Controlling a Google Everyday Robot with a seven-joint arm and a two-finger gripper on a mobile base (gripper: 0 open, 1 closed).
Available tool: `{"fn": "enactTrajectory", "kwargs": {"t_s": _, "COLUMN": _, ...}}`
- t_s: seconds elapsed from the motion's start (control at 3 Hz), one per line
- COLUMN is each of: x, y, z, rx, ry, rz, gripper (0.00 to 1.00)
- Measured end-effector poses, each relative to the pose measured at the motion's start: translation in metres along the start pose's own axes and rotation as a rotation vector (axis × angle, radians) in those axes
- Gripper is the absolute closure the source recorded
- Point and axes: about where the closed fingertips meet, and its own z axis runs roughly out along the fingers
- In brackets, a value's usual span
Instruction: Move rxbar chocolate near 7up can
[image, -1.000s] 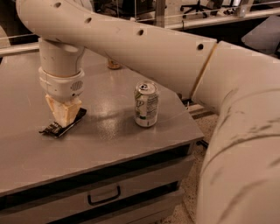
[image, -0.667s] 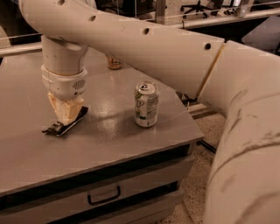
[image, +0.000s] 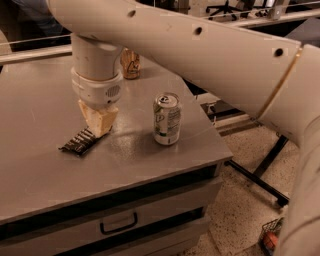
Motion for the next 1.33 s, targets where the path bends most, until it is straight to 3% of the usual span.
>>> {"fn": "enactTrajectory", "kwargs": {"t_s": 0.33, "x": 0.023, "y": 0.032, "z": -0.011, "rx": -0.031, "ry": 0.044, "rz": 0.066, "gripper": 1.0}}
{"fn": "enactTrajectory", "kwargs": {"t_s": 0.67, "x": 0.034, "y": 0.044, "z": -0.019, "rx": -0.035, "ry": 0.055, "rz": 0.099, "gripper": 0.84}}
{"fn": "enactTrajectory", "kwargs": {"t_s": 1.0, "x": 0.034, "y": 0.038, "z": -0.021, "rx": -0.018, "ry": 0.047, "rz": 0.094, "gripper": 0.6}}
{"fn": "enactTrajectory", "kwargs": {"t_s": 1.33, "x": 0.027, "y": 0.02, "z": -0.016, "rx": 0.001, "ry": 0.03, "rz": 0.071, "gripper": 0.28}}
